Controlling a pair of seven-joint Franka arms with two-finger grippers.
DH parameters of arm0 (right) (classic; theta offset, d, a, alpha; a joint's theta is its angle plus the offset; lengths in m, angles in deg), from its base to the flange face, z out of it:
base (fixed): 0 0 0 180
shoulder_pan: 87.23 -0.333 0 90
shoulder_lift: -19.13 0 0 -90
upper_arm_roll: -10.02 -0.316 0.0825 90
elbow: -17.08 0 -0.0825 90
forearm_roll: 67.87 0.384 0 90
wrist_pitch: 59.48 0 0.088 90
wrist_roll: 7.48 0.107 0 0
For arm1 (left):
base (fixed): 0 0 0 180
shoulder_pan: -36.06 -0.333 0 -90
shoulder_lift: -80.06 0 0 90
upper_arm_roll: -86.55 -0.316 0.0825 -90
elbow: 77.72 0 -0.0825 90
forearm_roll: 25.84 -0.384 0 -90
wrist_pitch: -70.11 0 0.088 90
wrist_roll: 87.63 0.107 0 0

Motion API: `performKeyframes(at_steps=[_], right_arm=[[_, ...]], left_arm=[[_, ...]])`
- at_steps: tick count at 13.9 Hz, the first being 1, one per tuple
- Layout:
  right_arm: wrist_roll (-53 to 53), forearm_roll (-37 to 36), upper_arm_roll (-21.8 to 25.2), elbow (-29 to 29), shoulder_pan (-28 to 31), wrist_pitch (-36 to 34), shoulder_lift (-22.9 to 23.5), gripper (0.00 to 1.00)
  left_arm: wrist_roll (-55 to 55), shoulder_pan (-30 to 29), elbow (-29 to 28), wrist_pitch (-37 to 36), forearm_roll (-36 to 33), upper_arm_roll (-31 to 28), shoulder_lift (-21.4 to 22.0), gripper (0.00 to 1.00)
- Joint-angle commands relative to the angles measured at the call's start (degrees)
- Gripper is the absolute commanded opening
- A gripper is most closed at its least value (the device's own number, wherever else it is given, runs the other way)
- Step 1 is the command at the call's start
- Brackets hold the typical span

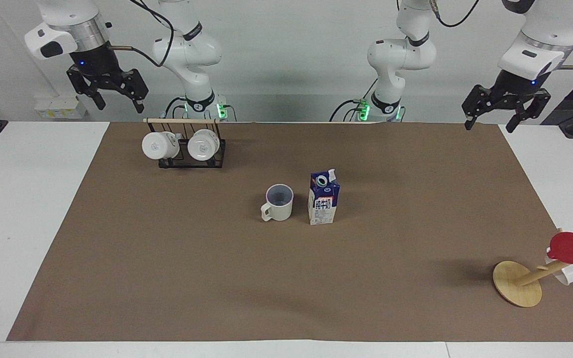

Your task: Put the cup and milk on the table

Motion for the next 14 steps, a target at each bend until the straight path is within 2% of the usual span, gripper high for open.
performKeyframes(at_steps=[1, 6, 14], right_arm=[[0.55, 0.59, 0.53, 1.17, -0.42, 0.82, -0.93, 1.00], [0.55, 0.59, 0.53, 1.17, -0.42, 0.82, -0.93, 1.00], [0.55, 0.59, 0.53, 1.17, -0.42, 0.82, -0.93, 1.00]], left_arm=[[1.12, -1.00, 2.77, -2.14, 0.43, 0.37, -1.03, 1.00], [0.32, -1.09, -1.97, -3.81, 0.52, 0.55, 2.23, 1.00], [1.20, -1.35, -1.89, -3.11, 0.52, 0.55, 2.14, 1.00]])
